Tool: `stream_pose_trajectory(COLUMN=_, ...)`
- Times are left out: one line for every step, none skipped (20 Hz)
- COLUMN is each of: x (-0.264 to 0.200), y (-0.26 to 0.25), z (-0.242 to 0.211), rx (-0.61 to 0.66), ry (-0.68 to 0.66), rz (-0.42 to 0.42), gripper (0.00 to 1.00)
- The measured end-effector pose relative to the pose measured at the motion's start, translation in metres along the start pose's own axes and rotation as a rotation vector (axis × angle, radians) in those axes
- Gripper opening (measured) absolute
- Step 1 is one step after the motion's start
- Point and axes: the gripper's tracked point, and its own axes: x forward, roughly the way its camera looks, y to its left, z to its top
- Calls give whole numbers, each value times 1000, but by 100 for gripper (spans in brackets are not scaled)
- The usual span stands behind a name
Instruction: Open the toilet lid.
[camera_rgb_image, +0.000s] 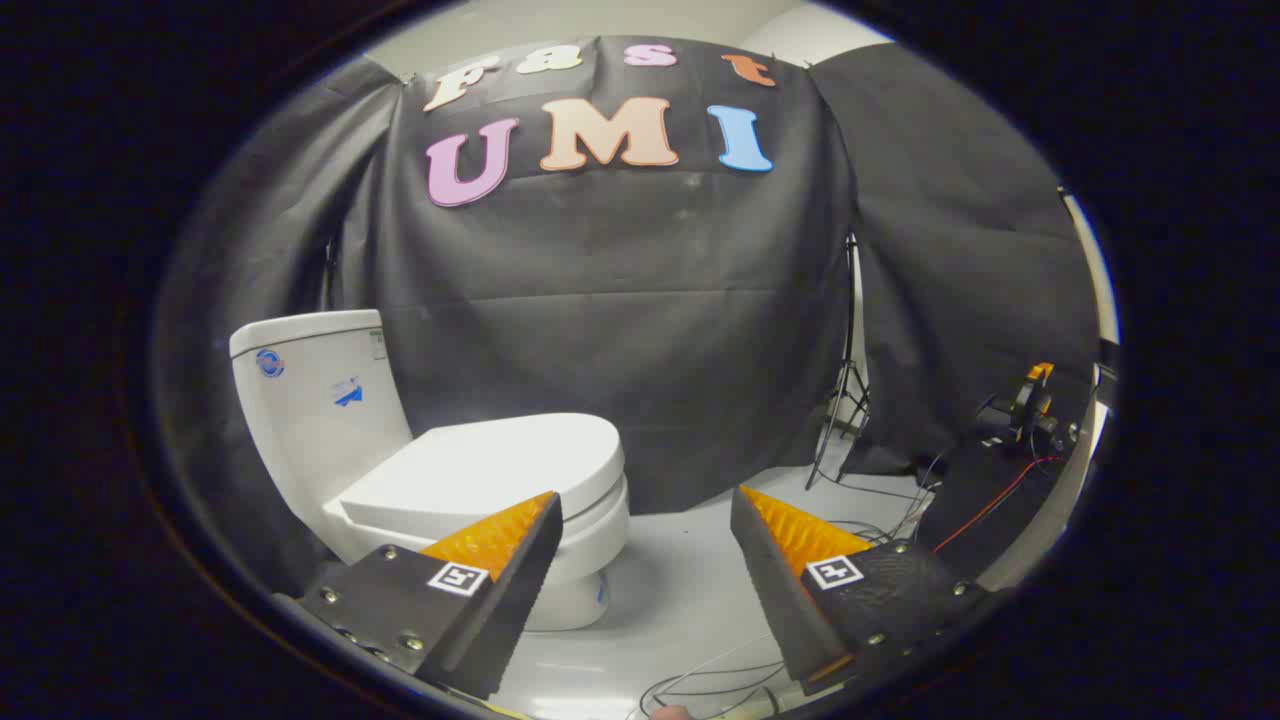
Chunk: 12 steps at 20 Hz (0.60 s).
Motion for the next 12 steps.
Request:
stream_pose_trajectory(x=3, y=1, z=-1, rx=6, ry=4, rz=2, gripper=100)
stream_pose_trajectory(x=5, y=2, z=-3, rx=8, ry=9, rz=4, gripper=100)
stream_pose_trajectory(x=8, y=3, z=-5, rx=2, ry=17, rz=3, gripper=100)
stream_pose_trajectory(x=10, y=4, z=-7, rx=-7, ry=22, rz=5, gripper=100)
stream_pose_trajectory(x=12, y=5, z=-6, rx=-12, ry=23, rz=9, gripper=100)
stream_pose_trajectory(x=14, y=6, z=-4, rx=-12, ry=23, rz=13, gripper=100)
stream_pose_trajectory(x=16, y=7, z=-3, rx=-6, ry=27, rz=16, gripper=100)
stream_pose_trajectory(x=18, y=8, z=-3, rx=1, ry=28, rz=21, gripper=100)
stream_pose_trajectory(x=20, y=10, z=-2, rx=4, ry=32, rz=24, gripper=100)
stream_pose_trajectory(x=21, y=13, z=-1, rx=7, ry=32, rz=30, gripper=100)
stream_pose_trajectory(x=22, y=16, z=2, rx=10, ry=27, rz=35, gripper=100)
stream_pose_trajectory(x=24, y=18, z=2, rx=10, ry=28, rz=40, gripper=100)
